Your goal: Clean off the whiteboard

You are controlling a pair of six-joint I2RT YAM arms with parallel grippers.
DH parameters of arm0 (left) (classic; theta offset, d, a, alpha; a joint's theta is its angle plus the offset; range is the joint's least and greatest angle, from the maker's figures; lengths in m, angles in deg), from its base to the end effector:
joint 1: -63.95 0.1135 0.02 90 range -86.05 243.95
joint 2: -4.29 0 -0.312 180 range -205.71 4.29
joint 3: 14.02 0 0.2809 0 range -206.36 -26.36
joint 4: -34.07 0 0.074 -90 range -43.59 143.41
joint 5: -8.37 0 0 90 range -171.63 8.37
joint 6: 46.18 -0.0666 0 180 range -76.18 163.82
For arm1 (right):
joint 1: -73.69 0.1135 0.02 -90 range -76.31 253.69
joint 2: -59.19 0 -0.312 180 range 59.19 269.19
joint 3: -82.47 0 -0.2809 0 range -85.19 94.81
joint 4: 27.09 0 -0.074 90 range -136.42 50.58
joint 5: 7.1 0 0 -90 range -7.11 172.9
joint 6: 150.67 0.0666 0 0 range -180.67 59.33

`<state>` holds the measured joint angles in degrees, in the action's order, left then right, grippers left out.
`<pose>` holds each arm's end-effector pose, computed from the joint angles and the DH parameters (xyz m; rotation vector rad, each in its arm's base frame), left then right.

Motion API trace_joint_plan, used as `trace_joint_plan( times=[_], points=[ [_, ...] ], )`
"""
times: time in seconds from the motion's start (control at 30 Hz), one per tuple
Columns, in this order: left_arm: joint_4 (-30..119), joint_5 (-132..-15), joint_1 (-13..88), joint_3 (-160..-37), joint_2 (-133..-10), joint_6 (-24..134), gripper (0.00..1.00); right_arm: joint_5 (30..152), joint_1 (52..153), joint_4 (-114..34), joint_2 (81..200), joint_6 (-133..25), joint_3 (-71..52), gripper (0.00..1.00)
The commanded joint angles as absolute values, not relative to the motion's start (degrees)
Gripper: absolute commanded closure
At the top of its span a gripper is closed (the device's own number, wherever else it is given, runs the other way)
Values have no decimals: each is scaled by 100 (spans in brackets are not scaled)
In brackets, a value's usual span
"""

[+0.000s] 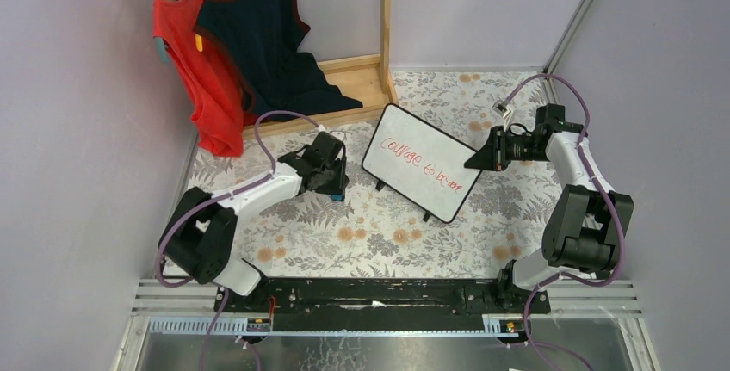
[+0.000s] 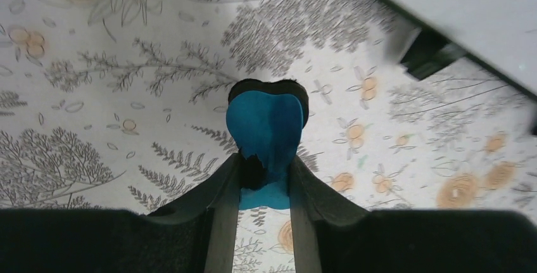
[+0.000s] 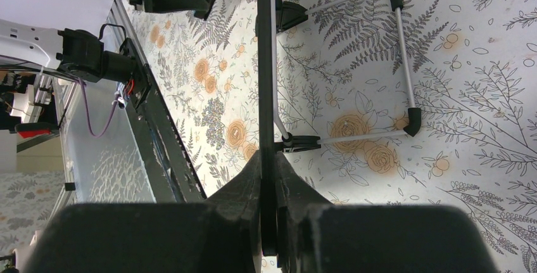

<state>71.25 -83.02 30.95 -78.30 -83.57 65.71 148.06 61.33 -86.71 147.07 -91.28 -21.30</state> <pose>0.2814 -0.1808 0.1902 0.2494 2.6511 -0.2915 0.3219 -0.0087 0.2720 -0.5733 2.1188 1.1662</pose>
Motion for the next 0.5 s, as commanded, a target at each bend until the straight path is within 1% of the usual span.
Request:
trace_joint_plan(
  times=[0.0, 0.27, 0.47],
  points=[
    [6436, -8135, 3055, -8025, -8001, 6363, 100, 14592, 6148, -8834, 14758, -9028, -2068, 100],
    [5878, -8012, 3031, -8560, -8287, 6079, 100, 14556, 6147, -8814, 14716, -9024, -2102, 100],
    [4854, -7995, 2916, -8454, -8469, 5912, 100, 14546, 6149, -8825, 14732, -9029, -2100, 100]
  ],
)
